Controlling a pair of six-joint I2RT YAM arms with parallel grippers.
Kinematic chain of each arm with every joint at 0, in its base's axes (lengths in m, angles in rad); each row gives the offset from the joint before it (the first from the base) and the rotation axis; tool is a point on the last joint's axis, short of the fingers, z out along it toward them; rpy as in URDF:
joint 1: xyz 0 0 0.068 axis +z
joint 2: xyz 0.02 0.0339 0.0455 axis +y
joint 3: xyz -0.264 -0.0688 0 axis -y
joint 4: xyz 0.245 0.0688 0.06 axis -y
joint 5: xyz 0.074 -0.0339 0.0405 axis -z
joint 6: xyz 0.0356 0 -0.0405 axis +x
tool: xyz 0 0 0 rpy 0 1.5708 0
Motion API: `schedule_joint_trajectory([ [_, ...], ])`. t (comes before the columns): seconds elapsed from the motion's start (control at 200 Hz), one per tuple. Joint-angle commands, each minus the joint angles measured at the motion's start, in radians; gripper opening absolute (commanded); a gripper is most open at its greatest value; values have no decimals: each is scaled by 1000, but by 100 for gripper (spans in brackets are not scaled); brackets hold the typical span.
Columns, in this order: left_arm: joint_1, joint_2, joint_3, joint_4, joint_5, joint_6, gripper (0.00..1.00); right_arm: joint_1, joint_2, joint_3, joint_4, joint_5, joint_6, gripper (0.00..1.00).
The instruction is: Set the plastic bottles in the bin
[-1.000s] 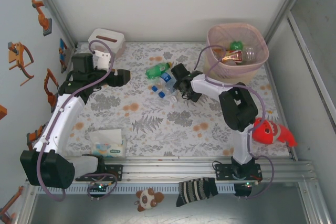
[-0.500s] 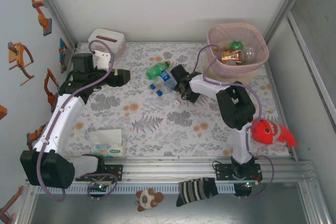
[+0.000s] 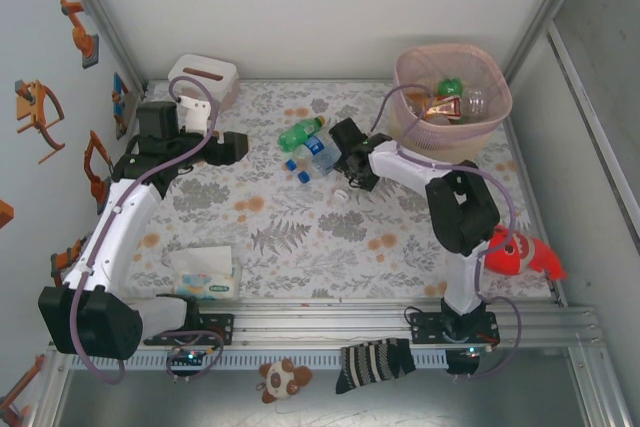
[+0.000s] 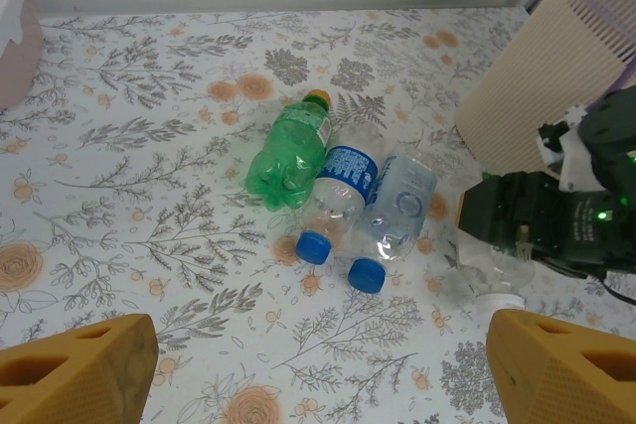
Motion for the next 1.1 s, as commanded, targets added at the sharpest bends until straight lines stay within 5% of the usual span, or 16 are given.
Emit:
schedule_joint_trajectory([
  [0.0, -1, -12, -2, 4, 0, 5, 86, 4, -87, 16, -43, -2, -52, 63],
  [0.716, -1, -1, -3, 6, -1, 5, 85, 11, -292, 367, -171, -11, -450, 59],
  [1.097, 0, 8, -3, 4, -11, 11, 85, -141, -333, 519, -188, 56, -515, 59],
])
